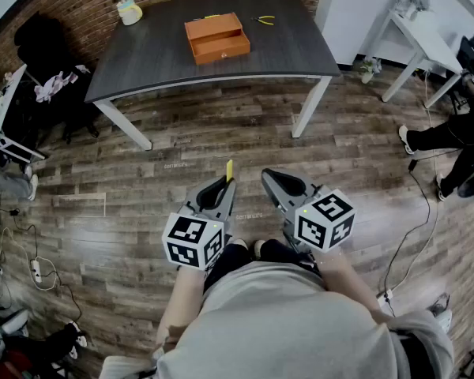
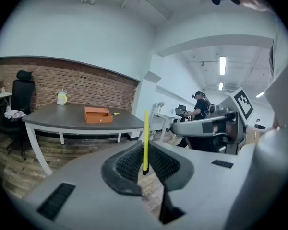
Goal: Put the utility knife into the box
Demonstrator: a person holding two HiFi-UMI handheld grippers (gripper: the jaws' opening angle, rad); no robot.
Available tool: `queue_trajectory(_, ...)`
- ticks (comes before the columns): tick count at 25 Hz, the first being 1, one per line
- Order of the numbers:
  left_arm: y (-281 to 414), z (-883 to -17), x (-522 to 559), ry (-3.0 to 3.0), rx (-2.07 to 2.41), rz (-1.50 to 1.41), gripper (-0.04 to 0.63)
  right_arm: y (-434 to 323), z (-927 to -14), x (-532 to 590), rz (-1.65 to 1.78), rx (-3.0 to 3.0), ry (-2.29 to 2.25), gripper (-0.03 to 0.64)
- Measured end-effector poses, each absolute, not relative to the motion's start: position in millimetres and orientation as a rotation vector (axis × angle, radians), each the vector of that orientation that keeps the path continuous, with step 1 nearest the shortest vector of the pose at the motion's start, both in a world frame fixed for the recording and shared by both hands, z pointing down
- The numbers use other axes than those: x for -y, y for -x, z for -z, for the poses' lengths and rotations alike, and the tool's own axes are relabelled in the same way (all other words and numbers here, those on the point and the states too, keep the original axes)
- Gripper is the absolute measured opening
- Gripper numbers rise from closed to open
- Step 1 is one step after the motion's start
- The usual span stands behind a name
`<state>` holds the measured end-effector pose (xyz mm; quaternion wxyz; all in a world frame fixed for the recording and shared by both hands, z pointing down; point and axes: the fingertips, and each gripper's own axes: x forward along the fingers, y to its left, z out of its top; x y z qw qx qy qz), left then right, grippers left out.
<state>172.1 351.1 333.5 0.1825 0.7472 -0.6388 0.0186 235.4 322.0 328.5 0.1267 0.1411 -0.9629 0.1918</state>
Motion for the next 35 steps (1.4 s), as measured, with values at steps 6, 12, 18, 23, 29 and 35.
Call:
queue_trajectory(6, -169.4, -339.8, -351.7, -2.111, 1.786, -0.052, 0.038, -231.1, -332.1, -323.2, -0.601, 2.810, -0.393, 0.005)
queue_trajectory(12, -161.9, -344.8, -357.8, -2.104, 1.780, -0.051, 0.038, -225.7, -333.1, -328.9, -0.602, 2.811, -0.389, 0.003)
queue_trajectory(18, -155.4, -342.0, -361.5, -2.120, 1.772, -0.024, 0.038, -219.6, -331.3, -332.2, -0.675, 2.866, -0.391, 0.005)
queue_trajectory(23, -152.0, -347.1, -370.1, -2.113, 1.766, -0.009, 0.038, -217.0, -338.4, -333.1, -0.707, 2.854, -0.430, 0.006)
queue_trajectory(29, -144.9, -358.3, -374.8, -2.112, 1.775, -0.044, 0.038, -214.2, -348.8, -341.6, -0.732, 2.840, -0.435, 0.006)
queue_trajectory(35, -124.9, -358.1, -371.9, -2.067, 1.807, -0.024, 0.038, -210.7, -354.2, -332.5, -0.770, 2.839, -0.440, 0.006)
